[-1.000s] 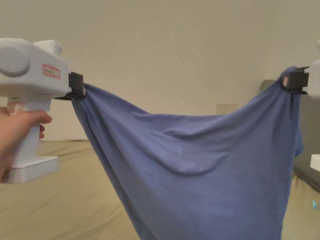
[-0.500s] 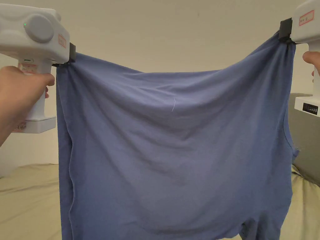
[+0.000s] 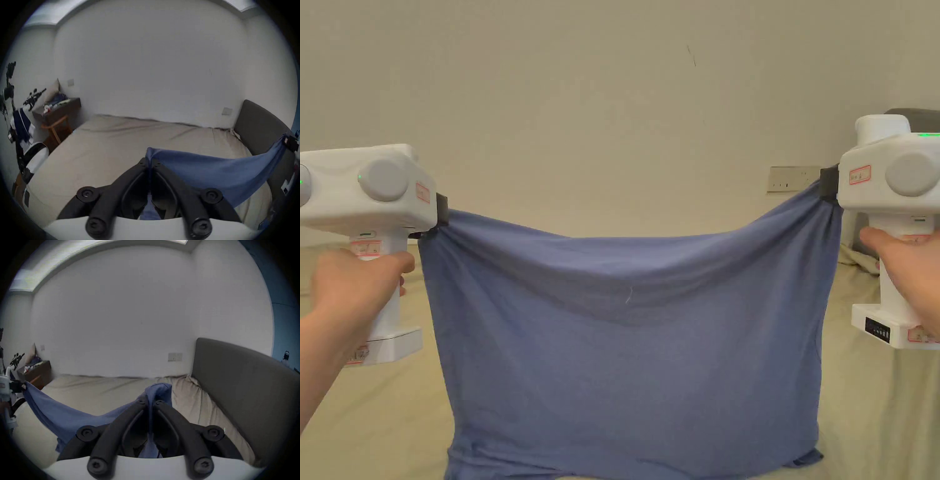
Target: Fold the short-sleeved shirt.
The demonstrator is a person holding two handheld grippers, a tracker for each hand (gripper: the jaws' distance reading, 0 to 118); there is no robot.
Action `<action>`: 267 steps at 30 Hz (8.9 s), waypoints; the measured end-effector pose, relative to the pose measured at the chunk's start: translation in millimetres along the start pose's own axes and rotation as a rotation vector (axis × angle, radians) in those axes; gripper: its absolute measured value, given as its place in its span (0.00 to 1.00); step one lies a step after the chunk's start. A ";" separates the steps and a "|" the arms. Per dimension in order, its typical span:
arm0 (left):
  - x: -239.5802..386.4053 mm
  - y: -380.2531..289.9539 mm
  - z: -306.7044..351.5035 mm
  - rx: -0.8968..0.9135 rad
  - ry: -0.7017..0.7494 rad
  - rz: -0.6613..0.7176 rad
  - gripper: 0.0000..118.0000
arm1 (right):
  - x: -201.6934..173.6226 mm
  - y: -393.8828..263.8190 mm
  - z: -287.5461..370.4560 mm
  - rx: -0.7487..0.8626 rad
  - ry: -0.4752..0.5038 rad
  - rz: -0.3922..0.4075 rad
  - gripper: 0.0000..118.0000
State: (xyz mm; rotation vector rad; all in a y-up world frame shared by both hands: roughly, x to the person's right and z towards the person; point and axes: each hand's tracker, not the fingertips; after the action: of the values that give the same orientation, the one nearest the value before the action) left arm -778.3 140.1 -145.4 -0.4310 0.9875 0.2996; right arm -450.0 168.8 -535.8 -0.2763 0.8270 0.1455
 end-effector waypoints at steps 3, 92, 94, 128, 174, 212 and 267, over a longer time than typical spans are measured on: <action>0.0 -23.7 5.6 -0.002 -0.022 -0.030 0.00 | 2.0 -25.8 4.4 -0.015 0.035 0.013 0.04; -61.7 -430.2 266.1 -0.753 -0.081 -0.043 0.03 | 9.2 -366.0 412.8 -0.652 0.228 -0.094 0.84; -63.2 -428.4 267.9 -0.746 -0.081 -0.039 0.03 | 24.8 -378.0 402.8 -0.709 0.170 -0.137 1.00; -43.4 -306.0 134.0 -0.653 -0.095 0.025 0.03 | 55.2 -315.5 172.0 -0.655 0.125 -0.122 0.07; -44.7 -357.3 226.8 -0.632 -0.051 -0.082 0.71 | 4.0 -299.6 417.8 -0.243 0.206 -0.049 0.02; -53.4 -363.0 145.2 -0.764 -0.143 -0.108 0.02 | 53.4 -384.1 180.9 -0.766 0.153 -0.107 0.07; -31.2 -271.2 61.6 -0.705 -0.113 0.037 0.78 | 2.9 -272.9 342.7 -0.403 0.284 -0.033 0.02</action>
State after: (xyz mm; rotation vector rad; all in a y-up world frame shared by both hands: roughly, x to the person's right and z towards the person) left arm -631.9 -69.5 -31.6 -1.0229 0.7587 0.7029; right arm -142.7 10.5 -266.7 -0.7013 1.0724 0.2464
